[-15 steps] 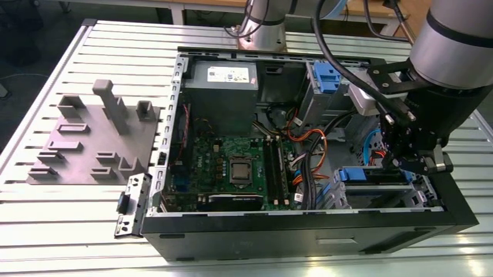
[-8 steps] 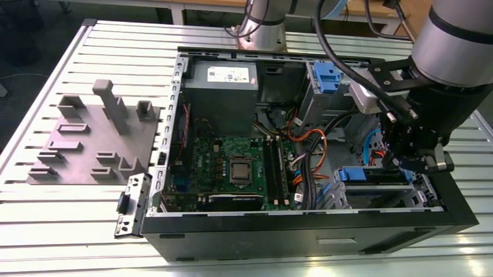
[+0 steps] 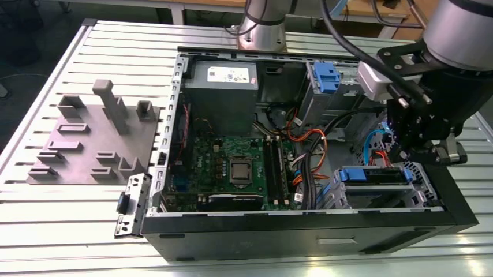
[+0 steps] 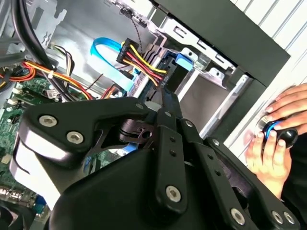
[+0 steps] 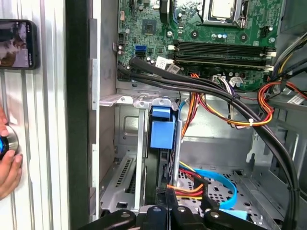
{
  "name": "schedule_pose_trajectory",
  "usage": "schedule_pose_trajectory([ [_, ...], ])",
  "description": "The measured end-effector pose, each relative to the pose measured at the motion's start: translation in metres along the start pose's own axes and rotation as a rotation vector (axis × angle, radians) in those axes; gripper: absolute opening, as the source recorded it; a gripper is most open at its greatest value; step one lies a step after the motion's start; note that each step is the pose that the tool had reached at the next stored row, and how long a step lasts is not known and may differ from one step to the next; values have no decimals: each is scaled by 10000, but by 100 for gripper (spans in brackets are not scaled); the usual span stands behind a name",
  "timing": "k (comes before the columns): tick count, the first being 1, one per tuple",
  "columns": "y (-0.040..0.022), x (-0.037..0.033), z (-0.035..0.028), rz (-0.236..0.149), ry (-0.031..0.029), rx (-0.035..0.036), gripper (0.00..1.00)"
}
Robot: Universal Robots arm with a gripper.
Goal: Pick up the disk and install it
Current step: 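Insert the second disk wire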
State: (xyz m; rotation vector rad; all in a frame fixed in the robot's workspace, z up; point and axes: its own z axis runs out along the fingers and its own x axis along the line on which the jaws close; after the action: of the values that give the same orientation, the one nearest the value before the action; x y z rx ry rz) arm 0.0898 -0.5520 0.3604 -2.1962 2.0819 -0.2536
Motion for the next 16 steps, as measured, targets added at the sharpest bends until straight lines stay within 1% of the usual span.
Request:
schedule_pose_trajectory([
  [2, -7, 1, -33, -1, -1, -20, 11],
  [3, -11, 1, -48, -3, -5, -52, 11],
  [4, -13, 1, -62, -6, -7, -103, 11],
  [5, -14, 2, -70, -7, -13, -176, 11],
  [7, -17, 2, -77, -13, -25, -367, 11],
  [8, -18, 1, -77, -13, -29, -428, 11],
  [9, -17, 0, -77, -13, -29, -443, 11],
  [11, -17, 1, -78, -12, -28, -444, 11],
  [13, -18, 1, -78, -14, -28, -461, 11],
  [16, -18, 1, -78, -13, -28, -462, 11],
])
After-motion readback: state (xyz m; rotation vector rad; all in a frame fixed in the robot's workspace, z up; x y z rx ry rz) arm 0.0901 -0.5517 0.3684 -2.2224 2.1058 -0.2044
